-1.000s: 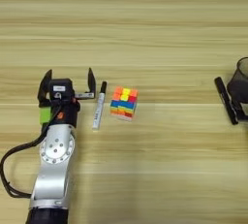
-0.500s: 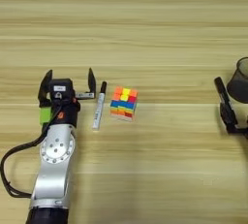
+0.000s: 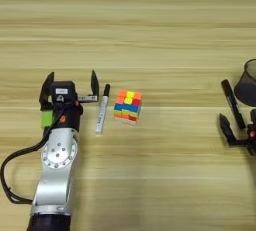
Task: Move the objects on the table
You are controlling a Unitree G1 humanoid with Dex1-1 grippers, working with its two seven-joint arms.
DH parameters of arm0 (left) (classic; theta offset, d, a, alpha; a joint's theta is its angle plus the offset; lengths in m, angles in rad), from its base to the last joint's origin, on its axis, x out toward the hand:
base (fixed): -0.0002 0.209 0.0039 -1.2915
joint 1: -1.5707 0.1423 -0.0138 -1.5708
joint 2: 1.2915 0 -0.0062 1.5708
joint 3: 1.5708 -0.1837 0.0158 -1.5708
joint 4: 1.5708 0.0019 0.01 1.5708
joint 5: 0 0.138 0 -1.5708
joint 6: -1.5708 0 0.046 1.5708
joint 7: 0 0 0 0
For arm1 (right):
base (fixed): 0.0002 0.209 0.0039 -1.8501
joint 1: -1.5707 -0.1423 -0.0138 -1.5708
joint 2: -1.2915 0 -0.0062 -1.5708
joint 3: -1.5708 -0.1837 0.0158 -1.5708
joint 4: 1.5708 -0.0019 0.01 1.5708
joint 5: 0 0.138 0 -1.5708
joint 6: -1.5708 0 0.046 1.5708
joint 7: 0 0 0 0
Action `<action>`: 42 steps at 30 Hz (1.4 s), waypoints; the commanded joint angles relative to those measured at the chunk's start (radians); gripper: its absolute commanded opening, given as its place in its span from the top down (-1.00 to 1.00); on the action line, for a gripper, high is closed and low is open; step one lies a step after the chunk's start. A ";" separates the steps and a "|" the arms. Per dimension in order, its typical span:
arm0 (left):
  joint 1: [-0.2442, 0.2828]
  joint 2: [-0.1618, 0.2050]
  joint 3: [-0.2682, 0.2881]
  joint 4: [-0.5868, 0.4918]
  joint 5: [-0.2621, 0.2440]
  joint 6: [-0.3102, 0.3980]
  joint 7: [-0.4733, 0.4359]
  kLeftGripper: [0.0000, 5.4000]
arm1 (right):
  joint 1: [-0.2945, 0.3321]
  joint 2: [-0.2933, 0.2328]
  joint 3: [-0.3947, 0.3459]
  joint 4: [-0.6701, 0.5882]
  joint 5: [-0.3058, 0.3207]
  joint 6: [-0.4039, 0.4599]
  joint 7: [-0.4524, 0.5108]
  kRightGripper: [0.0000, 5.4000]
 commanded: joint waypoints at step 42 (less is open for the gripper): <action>-0.003 -0.003 -0.006 -0.013 0.009 0.021 0.005 -1.00 | -0.026 0.004 0.012 0.080 -0.012 0.013 -0.003 0.68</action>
